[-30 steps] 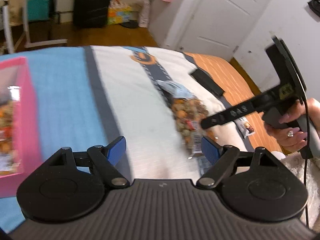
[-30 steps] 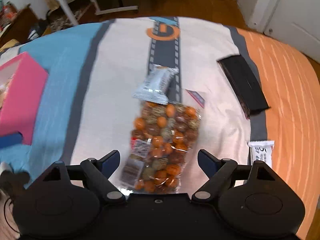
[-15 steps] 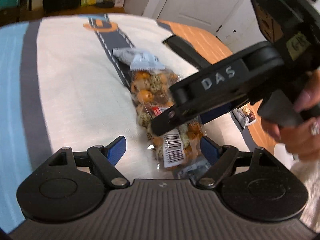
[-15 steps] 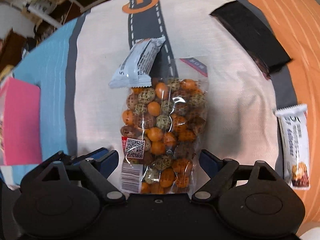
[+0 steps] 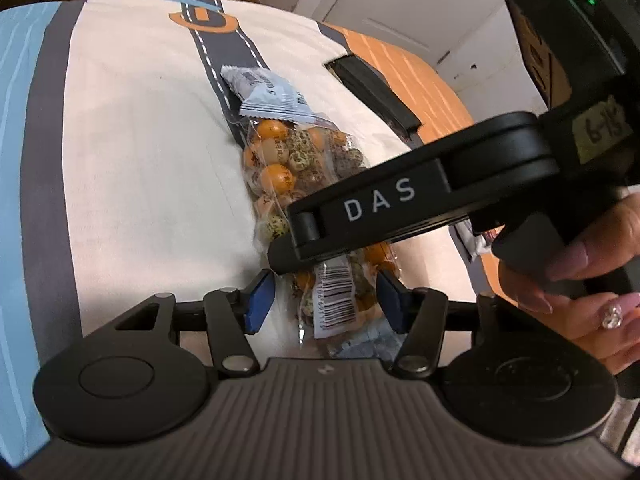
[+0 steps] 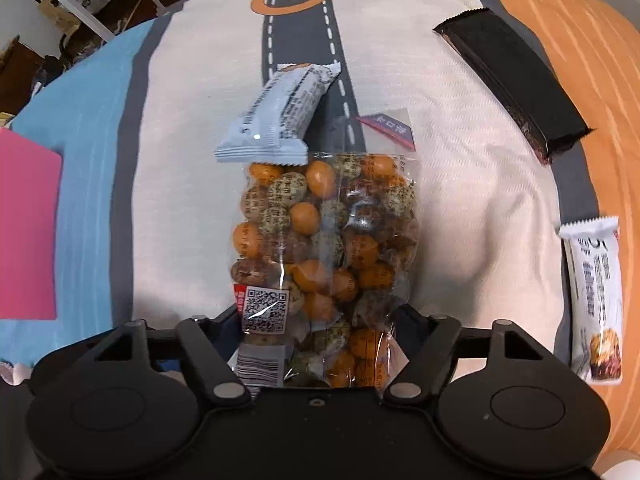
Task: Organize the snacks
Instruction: 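Grasp the second clear bag of mixed nuts with both grippers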
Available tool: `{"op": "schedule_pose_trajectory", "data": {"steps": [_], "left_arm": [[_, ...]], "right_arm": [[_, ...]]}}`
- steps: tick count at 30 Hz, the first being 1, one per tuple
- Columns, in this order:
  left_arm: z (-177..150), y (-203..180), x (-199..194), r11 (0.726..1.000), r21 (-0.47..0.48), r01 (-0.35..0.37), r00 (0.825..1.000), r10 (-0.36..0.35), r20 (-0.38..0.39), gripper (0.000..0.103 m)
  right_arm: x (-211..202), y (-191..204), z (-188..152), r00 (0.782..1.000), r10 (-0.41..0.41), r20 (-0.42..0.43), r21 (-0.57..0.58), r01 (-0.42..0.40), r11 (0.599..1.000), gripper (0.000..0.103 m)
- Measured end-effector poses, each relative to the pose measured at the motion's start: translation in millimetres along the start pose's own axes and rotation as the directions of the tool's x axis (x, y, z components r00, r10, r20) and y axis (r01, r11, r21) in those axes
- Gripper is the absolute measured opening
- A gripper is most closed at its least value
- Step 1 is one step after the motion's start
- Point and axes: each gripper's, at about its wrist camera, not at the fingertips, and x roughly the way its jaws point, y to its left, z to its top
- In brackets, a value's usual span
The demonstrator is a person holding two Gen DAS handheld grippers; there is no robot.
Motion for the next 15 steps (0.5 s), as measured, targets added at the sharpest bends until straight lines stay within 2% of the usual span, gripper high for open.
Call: {"op": "schedule_pose_trajectory", "data": {"steps": [6, 10, 15], "left_arm": [[-4.7, -8.8, -23.7, 1.0, 0.024, 0.007, 0.998, -0.005, -0.064, 0.054], [-5.4, -10.5, -49.6, 0.999, 0.032, 0.021, 0.996, -0.018, -0.083, 0.054], [-10.1, -16.2, -79.2, 0.999, 0.044, -0.027, 0.993, 0.032, -0.113, 0.054]], "right_arm": [[-12.4, 0.3, -11.9, 0.997, 0.06, -0.04, 0.07, -0.057, 0.996, 0.075], [-22.0, 7.5, -13.3, 0.994, 0.088, -0.061, 0.067, -0.084, 0.994, 0.075], [-40.3, 29.9, -39.6, 0.99, 0.14, -0.011, 0.025, -0.139, 0.99, 0.075]]}}
